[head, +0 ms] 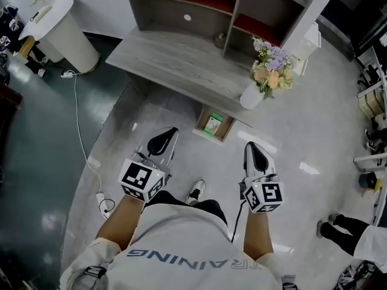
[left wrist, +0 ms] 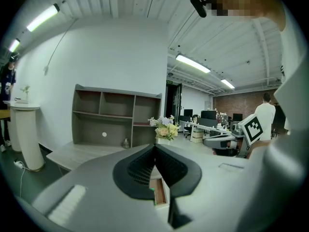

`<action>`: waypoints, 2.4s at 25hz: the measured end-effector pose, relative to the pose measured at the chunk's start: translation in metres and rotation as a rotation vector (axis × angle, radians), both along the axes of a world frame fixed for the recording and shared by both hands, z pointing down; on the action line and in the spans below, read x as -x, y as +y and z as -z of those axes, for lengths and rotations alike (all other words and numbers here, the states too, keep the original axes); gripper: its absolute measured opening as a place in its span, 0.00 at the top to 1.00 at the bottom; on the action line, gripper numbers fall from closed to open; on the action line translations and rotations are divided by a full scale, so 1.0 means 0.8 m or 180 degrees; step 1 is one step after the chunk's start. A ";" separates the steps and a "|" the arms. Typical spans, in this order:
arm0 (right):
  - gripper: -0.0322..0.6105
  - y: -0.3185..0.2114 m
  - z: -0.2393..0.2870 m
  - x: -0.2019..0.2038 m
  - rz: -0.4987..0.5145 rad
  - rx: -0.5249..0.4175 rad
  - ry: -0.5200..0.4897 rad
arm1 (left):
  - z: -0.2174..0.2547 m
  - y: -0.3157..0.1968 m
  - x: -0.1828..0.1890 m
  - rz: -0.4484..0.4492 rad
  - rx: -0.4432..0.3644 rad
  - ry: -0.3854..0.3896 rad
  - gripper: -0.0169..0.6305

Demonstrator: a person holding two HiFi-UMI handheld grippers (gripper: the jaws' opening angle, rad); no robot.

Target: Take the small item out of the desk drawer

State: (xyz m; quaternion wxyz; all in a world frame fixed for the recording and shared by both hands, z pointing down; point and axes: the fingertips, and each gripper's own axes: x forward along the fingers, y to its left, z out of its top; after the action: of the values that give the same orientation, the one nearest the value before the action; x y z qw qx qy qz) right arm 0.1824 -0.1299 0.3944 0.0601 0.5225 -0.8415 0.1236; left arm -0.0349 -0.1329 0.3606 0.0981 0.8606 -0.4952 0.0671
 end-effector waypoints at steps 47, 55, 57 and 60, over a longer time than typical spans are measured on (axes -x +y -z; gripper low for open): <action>0.14 -0.066 -0.081 0.030 -0.0658 0.0622 0.0414 | -0.058 -0.122 -0.007 -0.0911 0.0236 0.0021 0.98; 0.19 -0.060 -0.104 0.029 -0.0694 0.0748 0.0306 | -0.068 -0.116 -0.008 -0.0922 0.0256 0.0007 0.98; 0.20 -0.063 -0.118 0.033 -0.0691 0.0822 0.0286 | -0.073 -0.115 -0.005 -0.0910 0.0273 -0.0009 0.98; 0.20 -0.073 -0.149 0.042 -0.0685 0.0982 0.0285 | -0.081 -0.117 0.005 -0.0858 0.0307 -0.0007 0.98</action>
State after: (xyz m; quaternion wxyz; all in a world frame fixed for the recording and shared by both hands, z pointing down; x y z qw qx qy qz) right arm 0.1491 -0.1880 0.5138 0.1632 0.5991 -0.7483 0.2335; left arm -0.0386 -0.2263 0.4256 0.1289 0.9135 -0.3714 0.1043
